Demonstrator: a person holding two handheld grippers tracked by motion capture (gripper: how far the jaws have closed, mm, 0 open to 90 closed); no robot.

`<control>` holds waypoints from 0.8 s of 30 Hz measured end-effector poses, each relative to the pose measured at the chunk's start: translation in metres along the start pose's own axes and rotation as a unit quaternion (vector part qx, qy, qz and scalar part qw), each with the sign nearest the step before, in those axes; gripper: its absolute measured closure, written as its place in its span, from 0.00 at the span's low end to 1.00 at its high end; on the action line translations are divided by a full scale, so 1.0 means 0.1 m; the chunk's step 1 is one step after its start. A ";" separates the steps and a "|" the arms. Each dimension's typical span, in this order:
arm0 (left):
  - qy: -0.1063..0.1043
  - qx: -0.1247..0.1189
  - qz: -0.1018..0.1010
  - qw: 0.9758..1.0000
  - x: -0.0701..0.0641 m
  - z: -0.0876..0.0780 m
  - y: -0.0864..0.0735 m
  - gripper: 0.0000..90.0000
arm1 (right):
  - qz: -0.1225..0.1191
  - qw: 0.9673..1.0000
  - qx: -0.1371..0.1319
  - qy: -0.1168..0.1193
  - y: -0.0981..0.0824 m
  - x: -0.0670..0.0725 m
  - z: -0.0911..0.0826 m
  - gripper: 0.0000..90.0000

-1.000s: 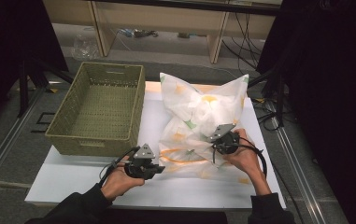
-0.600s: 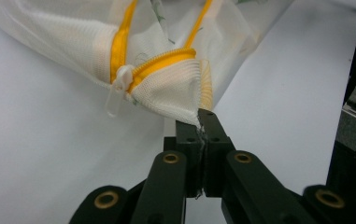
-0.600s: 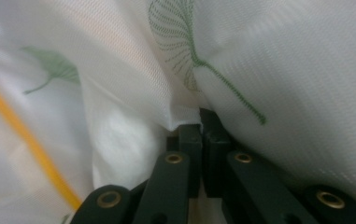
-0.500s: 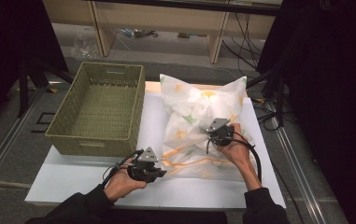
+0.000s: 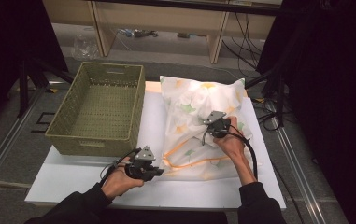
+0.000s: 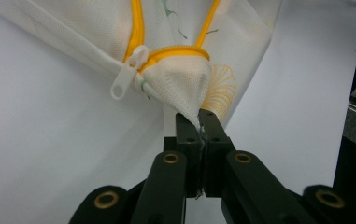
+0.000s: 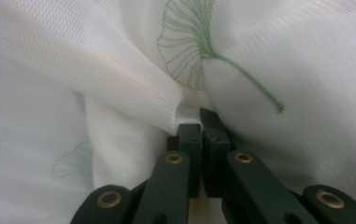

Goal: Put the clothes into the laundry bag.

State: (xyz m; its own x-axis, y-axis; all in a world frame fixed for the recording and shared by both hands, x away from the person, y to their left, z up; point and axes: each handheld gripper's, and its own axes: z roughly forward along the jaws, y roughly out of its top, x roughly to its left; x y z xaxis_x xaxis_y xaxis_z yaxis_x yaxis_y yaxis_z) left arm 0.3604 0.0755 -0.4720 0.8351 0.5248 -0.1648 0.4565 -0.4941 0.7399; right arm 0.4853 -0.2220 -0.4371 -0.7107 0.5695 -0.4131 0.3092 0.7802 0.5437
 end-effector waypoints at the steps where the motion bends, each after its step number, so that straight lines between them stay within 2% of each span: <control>1: 0.001 -0.002 -0.003 1.000 0.00 -0.02 0.00 0.98 | 0.001 1.000 -0.002 0.004 0.00 0.01 -0.03 1.00; 4: 0.005 -0.008 -0.010 1.000 0.06 -0.07 -0.02 0.98 | -0.015 1.000 0.001 0.012 -0.02 0.05 -0.13 1.00; 5: 0.014 -0.006 -0.012 1.000 0.07 -0.09 -0.03 0.98 | -0.020 1.000 0.000 0.016 -0.02 0.07 -0.19 1.00; 6: 0.012 -0.007 -0.015 1.000 0.08 -0.10 -0.03 0.98 | -0.031 0.999 -0.006 0.020 -0.02 0.07 -0.24 1.00; 7: 0.013 -0.006 -0.013 1.000 0.09 -0.11 -0.04 0.98 | -0.022 1.000 -0.006 0.021 -0.03 0.08 -0.28 1.00; 8: 0.008 -0.009 -0.021 1.000 0.10 -0.11 -0.04 0.98 | -0.023 0.999 -0.010 0.026 -0.02 0.09 -0.33 1.00; 9: 0.010 -0.008 -0.017 1.000 0.11 -0.11 -0.05 0.98 | -0.020 0.999 -0.015 0.032 -0.02 0.10 -0.40 1.00; 12: 0.008 -0.007 -0.020 1.000 0.11 -0.12 -0.06 0.98 | -0.024 0.998 -0.030 0.044 -0.01 0.15 -0.55 1.00; 14: 0.010 -0.007 -0.015 1.000 0.11 -0.13 -0.05 0.98 | -0.031 0.998 -0.035 0.047 -0.01 0.18 -0.63 1.00; 15: 0.010 -0.007 -0.016 1.000 0.11 -0.13 -0.06 0.98 | -0.042 0.997 -0.038 0.050 0.00 0.20 -0.65 1.00; 16: 0.011 -0.007 -0.025 1.000 0.11 -0.13 -0.07 0.98 | -0.038 0.997 -0.035 0.051 0.00 0.21 -0.67 1.00; 17: 0.010 -0.006 -0.023 1.000 0.11 -0.14 -0.07 0.98 | -0.049 0.997 -0.037 0.053 0.01 0.22 -0.69 1.00; 18: 0.010 -0.006 -0.024 1.000 0.12 -0.14 -0.06 0.98 | -0.043 0.997 -0.034 0.053 0.01 0.24 -0.72 1.00; 19: 0.012 -0.002 -0.033 0.999 0.12 -0.15 -0.06 0.98 | -0.044 0.997 -0.034 0.054 0.02 0.25 -0.73 1.00; 20: 0.007 -0.006 -0.033 0.999 0.13 -0.15 -0.07 0.98 | -0.047 0.997 -0.035 0.055 0.02 0.26 -0.75 1.00; 21: 0.010 -0.004 -0.032 0.999 0.13 -0.16 -0.07 0.98 | -0.050 0.997 -0.035 0.057 0.02 0.27 -0.78 1.00; 22: 0.010 -0.003 -0.038 0.999 0.13 -0.17 -0.08 0.98 | -0.052 0.996 -0.036 0.057 0.02 0.28 -0.80 1.00; 23: 0.014 -0.002 -0.031 0.999 0.14 -0.18 -0.08 0.98 | -0.056 0.996 -0.037 0.057 0.02 0.29 -0.83 1.00; 24: 0.007 -0.006 -0.032 0.999 0.14 -0.18 -0.07 0.98 | -0.058 0.996 -0.036 0.060 0.02 0.30 -0.84 1.00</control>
State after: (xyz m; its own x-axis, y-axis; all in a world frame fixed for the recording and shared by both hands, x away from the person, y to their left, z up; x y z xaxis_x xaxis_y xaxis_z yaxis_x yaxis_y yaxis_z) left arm 0.3629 0.0989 -0.4680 0.8004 0.5640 -0.2031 0.5048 -0.4516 0.7357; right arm 0.4112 -0.2252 -0.3870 -0.8102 0.4390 -0.3883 0.1786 0.8160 0.5498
